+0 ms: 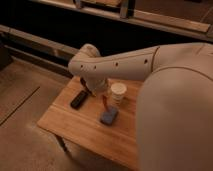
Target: Place the pepper on the white sponge
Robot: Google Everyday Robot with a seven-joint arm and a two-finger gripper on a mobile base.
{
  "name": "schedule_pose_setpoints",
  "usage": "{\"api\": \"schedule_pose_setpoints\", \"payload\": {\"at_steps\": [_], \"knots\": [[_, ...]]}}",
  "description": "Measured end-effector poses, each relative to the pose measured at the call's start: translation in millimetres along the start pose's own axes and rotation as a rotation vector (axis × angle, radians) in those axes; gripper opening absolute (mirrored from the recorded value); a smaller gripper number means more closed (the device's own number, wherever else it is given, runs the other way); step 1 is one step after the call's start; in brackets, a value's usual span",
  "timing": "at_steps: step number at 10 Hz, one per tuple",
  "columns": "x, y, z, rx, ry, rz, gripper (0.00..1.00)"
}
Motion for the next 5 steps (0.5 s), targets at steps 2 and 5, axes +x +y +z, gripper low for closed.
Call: {"api": "schedule_pose_setpoints", "payload": {"at_steps": [2,5], "knots": [[5,-6,-2,0.131,-0.022,-0.199,0.0],[9,10,-9,0.083,-0.022,-0.279,0.0]]}}
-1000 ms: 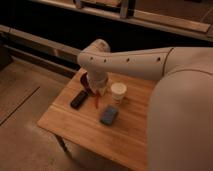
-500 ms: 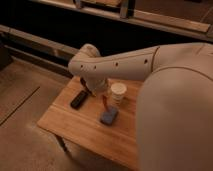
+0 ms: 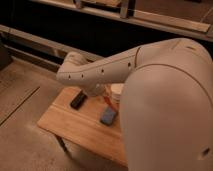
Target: Place the pepper on the white sponge
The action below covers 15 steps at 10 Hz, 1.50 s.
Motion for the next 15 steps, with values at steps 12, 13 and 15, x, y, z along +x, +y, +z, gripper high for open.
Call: {"api": "schedule_pose_setpoints", "payload": {"at_steps": [12,13,15], "knots": [[-12,-18,4,-0.488,0.106,0.827,0.0],[-11,-21,5,-0.484,0.106,0.83,0.0],[-11,-19,4,-0.485,0.106,0.828,0.0]]}}
